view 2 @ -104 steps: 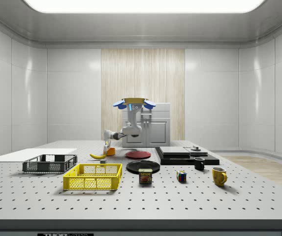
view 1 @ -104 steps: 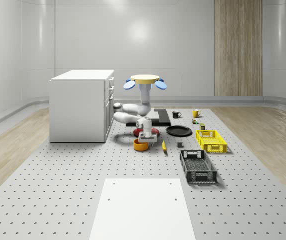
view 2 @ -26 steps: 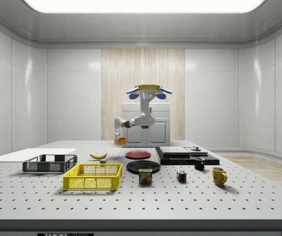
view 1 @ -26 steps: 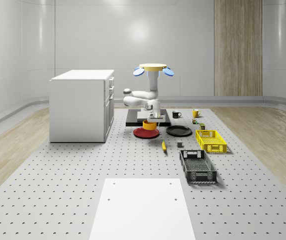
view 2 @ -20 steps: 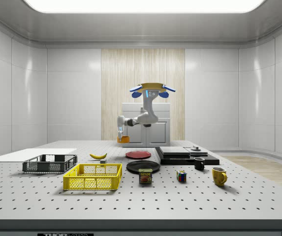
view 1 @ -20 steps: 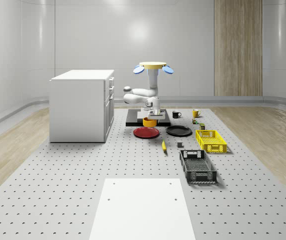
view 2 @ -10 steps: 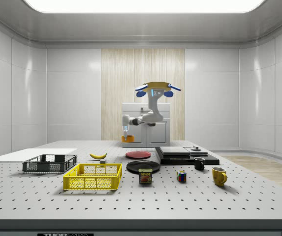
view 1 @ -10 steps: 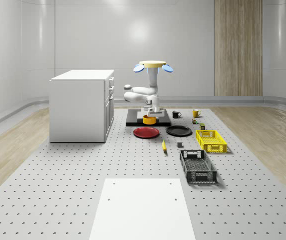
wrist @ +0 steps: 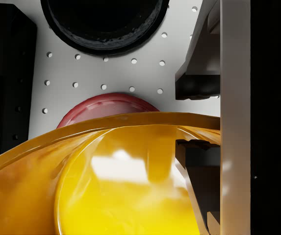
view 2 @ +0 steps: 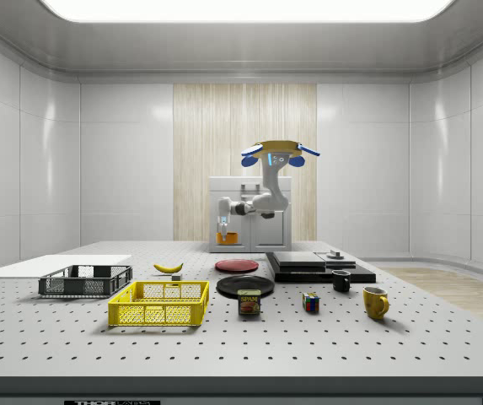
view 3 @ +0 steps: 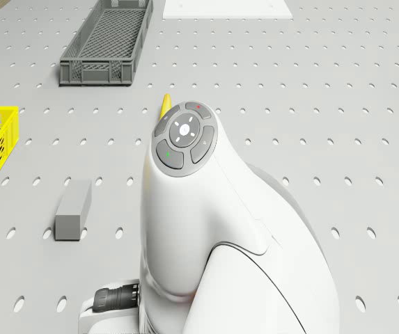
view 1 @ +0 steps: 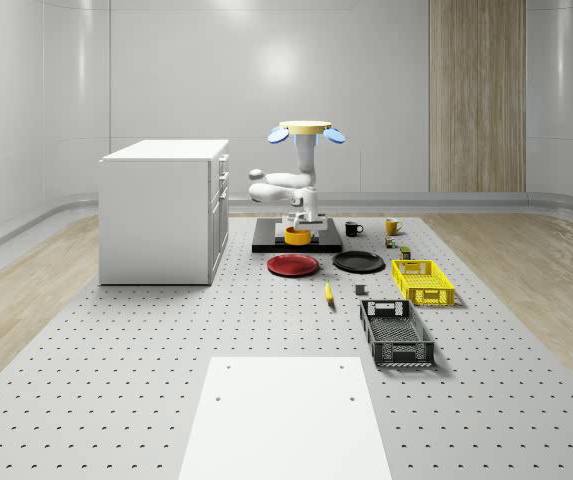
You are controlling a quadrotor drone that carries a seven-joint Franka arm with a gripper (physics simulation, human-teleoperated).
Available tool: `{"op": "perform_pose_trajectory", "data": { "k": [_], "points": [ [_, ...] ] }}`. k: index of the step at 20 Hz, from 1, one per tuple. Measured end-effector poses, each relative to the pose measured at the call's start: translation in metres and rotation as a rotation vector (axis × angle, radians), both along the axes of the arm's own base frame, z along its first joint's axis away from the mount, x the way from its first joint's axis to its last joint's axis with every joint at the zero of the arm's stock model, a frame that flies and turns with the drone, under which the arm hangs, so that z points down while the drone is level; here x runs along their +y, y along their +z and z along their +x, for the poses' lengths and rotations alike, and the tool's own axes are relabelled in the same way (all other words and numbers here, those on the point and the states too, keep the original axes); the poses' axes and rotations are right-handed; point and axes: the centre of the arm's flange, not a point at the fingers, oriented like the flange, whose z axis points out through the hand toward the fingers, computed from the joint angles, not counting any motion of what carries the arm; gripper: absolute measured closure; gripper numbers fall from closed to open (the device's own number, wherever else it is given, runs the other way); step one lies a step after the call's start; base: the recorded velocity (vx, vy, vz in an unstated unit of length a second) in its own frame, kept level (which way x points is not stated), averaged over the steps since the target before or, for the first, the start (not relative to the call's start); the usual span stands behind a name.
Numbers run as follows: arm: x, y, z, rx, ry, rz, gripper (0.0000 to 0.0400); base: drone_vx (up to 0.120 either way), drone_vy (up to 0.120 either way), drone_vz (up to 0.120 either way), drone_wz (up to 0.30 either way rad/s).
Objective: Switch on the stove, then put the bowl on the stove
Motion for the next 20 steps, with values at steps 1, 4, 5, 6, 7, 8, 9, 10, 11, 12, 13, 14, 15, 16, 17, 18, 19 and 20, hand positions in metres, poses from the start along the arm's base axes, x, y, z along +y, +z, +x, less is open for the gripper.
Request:
{"op": "perform_pose_trajectory", "data": {
  "k": [1,4,5,6,7,8,9,10,11,12,13,14,15,16,17,18,19,20],
  "points": [
    [-0.0013,0.0,-0.0002,0.0,0.008,-0.001,0.0284,-0.12,0.0,0.0,0.0],
    [-0.0039,-0.0001,-0.0006,0.0,0.028,-0.003,0.0286,-0.12,0.0,0.0,0.0],
    [-0.0045,-0.0002,-0.0007,0.0,0.033,-0.004,0.0287,-0.12,0.0,0.0,0.0],
    [-0.0049,-0.0002,-0.0007,0.0,0.037,-0.004,0.0288,-0.12,0.0,0.0,0.0],
    [-0.0053,-0.0002,-0.0008,0.0,0.04,-0.004,0.0288,-0.12,0.0,0.0,0.0],
    [-0.0056,-0.0002,-0.0008,0.0,0.042,-0.004,0.0288,-0.12,0.0,0.0,0.0],
    [-0.0058,-0.0002,-0.0009,0.0,0.042,-0.005,0.0289,-0.12,0.0,0.0,0.0],
    [-0.006,-0.0003,-0.0009,0.0,0.04,-0.005,0.0289,-0.12,0.0,0.0,0.0],
    [-0.0061,-0.0003,-0.0009,0.0,0.037,-0.005,0.0289,-0.12,0.0,0.0,0.0],
    [-0.0062,-0.0003,-0.0009,0.0,0.033,-0.005,0.0289,-0.12,0.0,0.0,0.0],
    [-0.0063,-0.0003,-0.0009,0.0,0.029,-0.005,0.0289,-0.12,0.0,0.0,0.0],
    [-0.0064,-0.0003,-0.001,0.0,0.024,-0.005,0.0289,-0.12,0.0,0.0,0.0],
    [-0.0065,-0.0003,-0.001,0.0,0.02,-0.004,0.0289,-0.12,0.0,0.0,0.0],
    [-0.0065,-0.0003,-0.001,0.0,0.015,-0.004,0.0289,-0.12,0.0,0.0,0.0],
    [-0.0065,-0.0003,-0.001,0.0,0.011,-0.004,0.0289,-0.12,0.0,0.0,0.0],
    [-0.0065,-0.0003,-0.001,0.0,0.006,-0.004,0.0289,-0.12,0.0,0.0,0.0],
    [-0.0066,-0.0003,-0.001,0.0,0.002,-0.004,0.029,-0.12,0.0,0.0,0.0],
    [-0.0066,-0.0003,-0.001,0.0,-0.002,-0.004,0.029,-0.12,0.0,0.0,0.0]
  ]
}}
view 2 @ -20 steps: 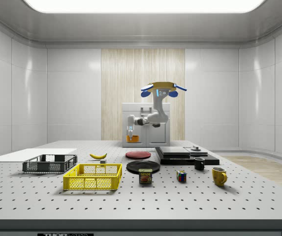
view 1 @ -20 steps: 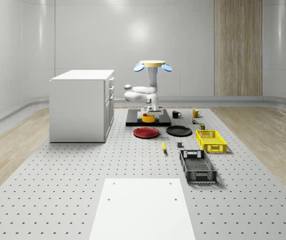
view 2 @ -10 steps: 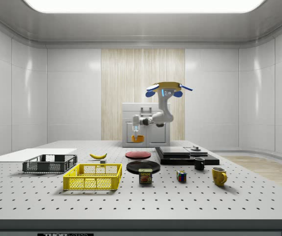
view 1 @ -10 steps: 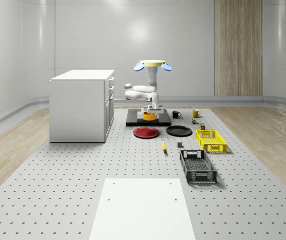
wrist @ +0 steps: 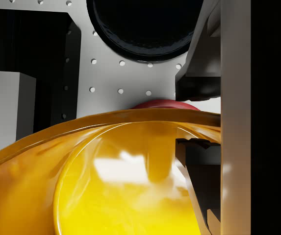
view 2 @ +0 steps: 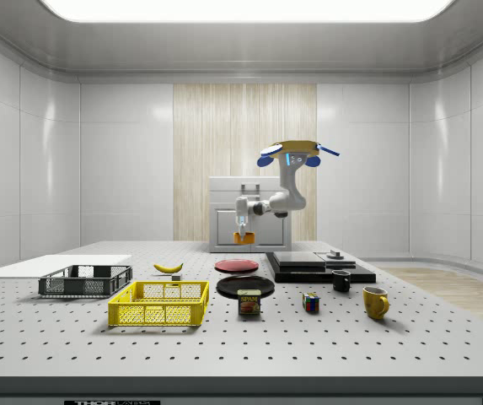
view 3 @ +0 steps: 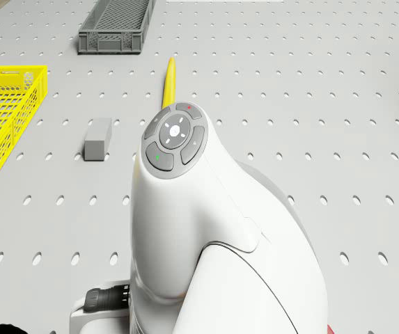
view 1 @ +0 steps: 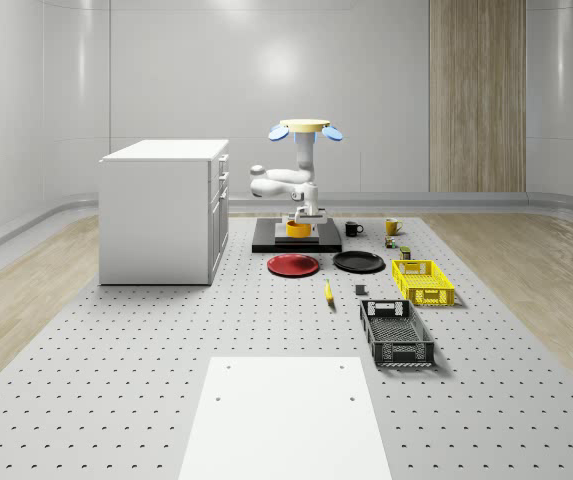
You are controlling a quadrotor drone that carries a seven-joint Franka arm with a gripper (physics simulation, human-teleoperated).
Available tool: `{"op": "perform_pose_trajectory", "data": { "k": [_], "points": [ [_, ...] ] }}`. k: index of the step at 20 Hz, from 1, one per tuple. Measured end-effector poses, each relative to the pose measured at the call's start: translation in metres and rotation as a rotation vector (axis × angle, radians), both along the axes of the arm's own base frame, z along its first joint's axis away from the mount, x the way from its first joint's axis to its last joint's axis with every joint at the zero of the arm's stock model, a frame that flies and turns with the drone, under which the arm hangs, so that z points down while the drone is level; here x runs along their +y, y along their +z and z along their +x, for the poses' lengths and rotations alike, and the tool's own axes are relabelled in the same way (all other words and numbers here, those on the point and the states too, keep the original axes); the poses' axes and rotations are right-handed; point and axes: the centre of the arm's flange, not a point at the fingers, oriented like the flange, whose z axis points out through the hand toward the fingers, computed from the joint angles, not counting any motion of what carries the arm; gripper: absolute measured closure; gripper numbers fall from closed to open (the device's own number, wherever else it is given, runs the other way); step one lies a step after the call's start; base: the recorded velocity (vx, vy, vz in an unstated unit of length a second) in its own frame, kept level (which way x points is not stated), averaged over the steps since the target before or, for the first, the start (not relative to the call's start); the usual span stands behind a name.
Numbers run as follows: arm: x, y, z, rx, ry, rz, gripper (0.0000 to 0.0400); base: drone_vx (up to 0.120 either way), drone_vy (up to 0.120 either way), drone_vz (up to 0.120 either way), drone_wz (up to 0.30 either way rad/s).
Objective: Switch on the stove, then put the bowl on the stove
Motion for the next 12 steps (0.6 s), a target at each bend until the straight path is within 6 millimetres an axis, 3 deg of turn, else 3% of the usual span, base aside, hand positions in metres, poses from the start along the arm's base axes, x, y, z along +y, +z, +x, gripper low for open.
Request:
{"op": "perform_pose_trajectory", "data": {
  "k": [4,8,10,12],
  "points": [
    [0.002,0.0,0.0,0.0,-0.021,0.003,0.0292,-0.12,0.0,0.0,0.0],
    [0.021,0.001,0.005,-0.003,-0.08,0.018,0.0295,-0.12,0.0,0.0,0.0],
    [0.029,0.001,0.005,-0.002,-0.076,0.021,0.0291,-0.12,-0.1,0.0,0.0],
    [0.022,0.001,0.003,0.0,-0.049,0.013,0.0275,-0.12,-0.04,0.0,0.0]
  ]
}}
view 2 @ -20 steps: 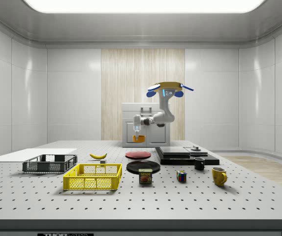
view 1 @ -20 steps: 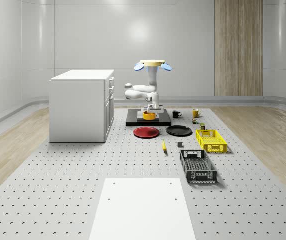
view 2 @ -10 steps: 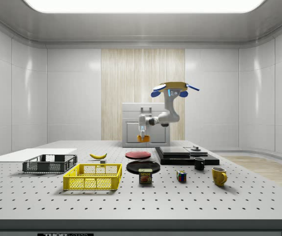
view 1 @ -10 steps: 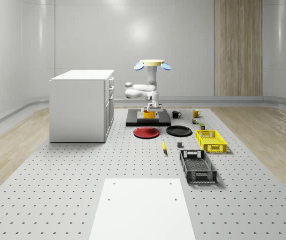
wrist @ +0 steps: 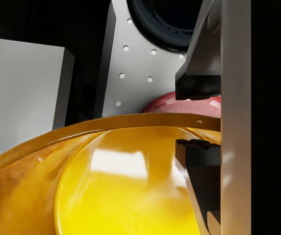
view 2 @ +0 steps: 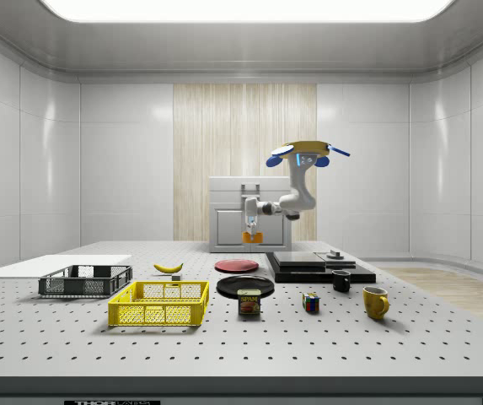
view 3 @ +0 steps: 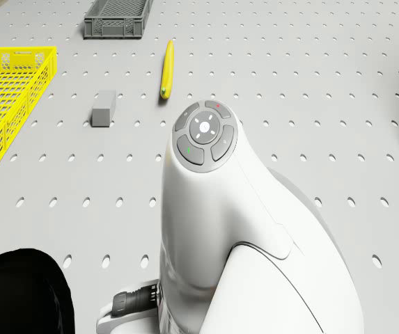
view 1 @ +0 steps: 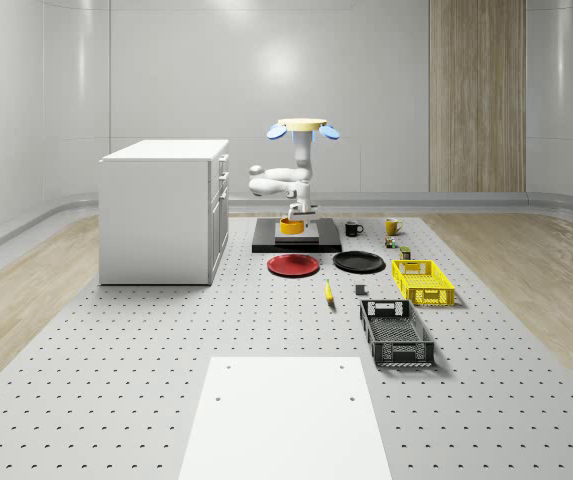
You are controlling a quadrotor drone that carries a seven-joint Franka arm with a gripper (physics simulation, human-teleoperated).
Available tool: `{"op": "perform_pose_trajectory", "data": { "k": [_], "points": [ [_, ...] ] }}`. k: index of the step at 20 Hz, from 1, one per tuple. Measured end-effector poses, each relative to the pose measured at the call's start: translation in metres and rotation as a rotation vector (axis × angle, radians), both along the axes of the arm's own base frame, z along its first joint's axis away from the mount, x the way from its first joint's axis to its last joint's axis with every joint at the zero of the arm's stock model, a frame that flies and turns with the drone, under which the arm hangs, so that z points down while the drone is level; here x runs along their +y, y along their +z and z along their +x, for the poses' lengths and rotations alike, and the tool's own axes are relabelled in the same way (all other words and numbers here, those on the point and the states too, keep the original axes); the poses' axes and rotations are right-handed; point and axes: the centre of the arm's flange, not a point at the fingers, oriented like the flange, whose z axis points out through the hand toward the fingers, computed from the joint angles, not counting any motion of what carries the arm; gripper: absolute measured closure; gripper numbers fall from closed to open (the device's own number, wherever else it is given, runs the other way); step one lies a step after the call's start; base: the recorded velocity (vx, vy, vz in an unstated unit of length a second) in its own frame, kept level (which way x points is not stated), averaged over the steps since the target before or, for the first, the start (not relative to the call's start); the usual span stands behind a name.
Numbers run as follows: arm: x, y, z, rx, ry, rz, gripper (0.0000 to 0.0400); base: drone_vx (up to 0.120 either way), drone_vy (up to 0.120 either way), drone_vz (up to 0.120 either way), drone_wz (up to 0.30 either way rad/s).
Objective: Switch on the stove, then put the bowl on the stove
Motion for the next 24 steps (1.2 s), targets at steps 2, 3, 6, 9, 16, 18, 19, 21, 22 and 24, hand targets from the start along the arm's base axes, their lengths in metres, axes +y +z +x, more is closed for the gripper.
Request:
{"op": "perform_pose_trajectory", "data": {
  "k": [2,3,6,9,16,18,19,21,22,24],
  "points": [
    [-0.007,0.0,-0.001,0.001,0.031,-0.006,0.0278,-0.12,0.0,0.0,0.0],
    [-0.01,0.0,-0.001,0.001,0.043,-0.008,0.0279,-0.12,0.0,0.0,0.0],
    [-0.015,-0.001,-0.002,0.001,0.067,-0.012,0.0283,-0.12,0.0,0.0,0.0],
    [-0.018,-0.001,-0.003,0.001,0.082,-0.013,0.0286,-0.12,0.0,0.0,0.0],
    [-0.021,-0.001,-0.003,0.0,0.093,-0.014,0.0289,-0.12,0.0,0.0,0.0],
    [-0.021,-0.001,-0.003,0.0,0.085,-0.014,0.0289,-0.12,0.0,0.0,0.0],
    [-0.021,-0.001,-0.003,0.0,0.081,-0.014,0.0289,-0.12,0.0,0.0,0.0],
    [-0.021,-0.001,-0.003,0.0,0.071,-0.014,0.0289,-0.12,0.0,0.0,0.0],
    [-0.021,-0.001,-0.003,0.0,0.066,-0.013,0.0289,-0.12,0.0,0.0,0.0],
    [-0.022,-0.001,-0.003,0.0,0.056,-0.013,0.0289,-0.12,0.0,0.0,0.0]
  ]
}}
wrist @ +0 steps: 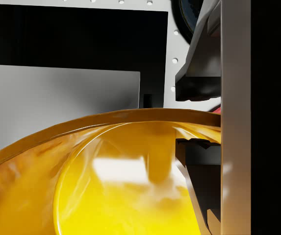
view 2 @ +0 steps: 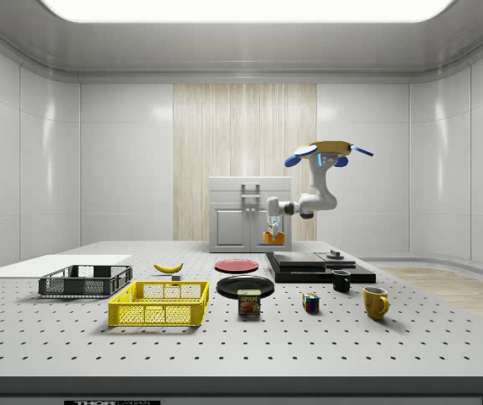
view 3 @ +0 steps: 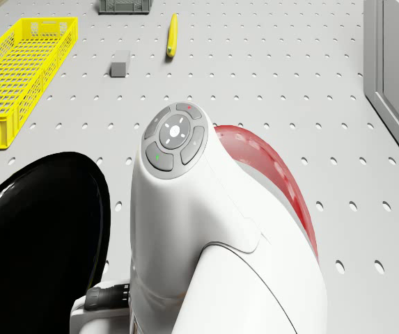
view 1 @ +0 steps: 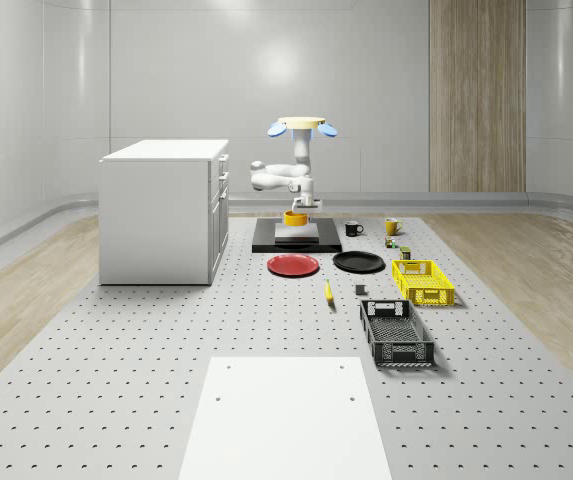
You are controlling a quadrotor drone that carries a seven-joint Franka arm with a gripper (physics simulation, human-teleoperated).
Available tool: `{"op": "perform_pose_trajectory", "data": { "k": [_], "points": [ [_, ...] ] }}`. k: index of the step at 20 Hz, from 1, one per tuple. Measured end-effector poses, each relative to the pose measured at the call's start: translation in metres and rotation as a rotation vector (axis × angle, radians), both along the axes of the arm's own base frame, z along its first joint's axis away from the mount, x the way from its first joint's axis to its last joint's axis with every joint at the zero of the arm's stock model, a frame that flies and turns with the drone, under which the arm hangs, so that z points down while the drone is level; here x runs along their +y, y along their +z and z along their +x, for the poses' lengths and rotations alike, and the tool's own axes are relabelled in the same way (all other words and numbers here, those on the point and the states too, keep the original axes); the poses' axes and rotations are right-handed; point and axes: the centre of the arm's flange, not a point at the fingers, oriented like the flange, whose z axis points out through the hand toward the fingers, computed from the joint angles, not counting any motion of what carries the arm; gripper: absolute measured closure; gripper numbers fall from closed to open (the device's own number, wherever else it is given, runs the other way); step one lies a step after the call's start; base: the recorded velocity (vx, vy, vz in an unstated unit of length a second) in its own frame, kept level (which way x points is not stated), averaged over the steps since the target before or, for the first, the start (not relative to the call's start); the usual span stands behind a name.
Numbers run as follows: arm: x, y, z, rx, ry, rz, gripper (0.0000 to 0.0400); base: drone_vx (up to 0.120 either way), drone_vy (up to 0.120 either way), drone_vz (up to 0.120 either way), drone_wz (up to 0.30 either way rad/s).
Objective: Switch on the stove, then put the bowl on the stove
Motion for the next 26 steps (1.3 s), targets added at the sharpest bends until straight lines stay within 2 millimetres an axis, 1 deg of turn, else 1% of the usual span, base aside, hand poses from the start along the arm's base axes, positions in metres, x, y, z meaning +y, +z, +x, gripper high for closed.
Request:
{"op": "perform_pose_trajectory", "data": {
  "k": [6,9,12,16,20,26],
  "points": [
    [0.003,0.0,0.001,-0.001,-0.033,0.004,0.0292,-0.12,0.0,0.0,0.0],
    [0.013,0.001,0.003,-0.002,-0.058,0.013,0.0292,-0.12,0.0,0.0,0.0],
    [0.009,0.0,0.002,0.0,-0.034,0.008,0.0282,-0.12,0.0,0.0,0.0],
    [0.004,0.0,0.001,0.0,0.007,0.003,0.0285,-0.12,0.0,0.0,0.0],
    [0.001,0.005,0.0,0.0,0.029,0.001,0.0288,0.0,0.0,0.0,0.0],
    [0.001,0.028,0.0,0.0,0.014,0.0,0.0289,0.0,0.0,0.0,0.0]
  ]
}}
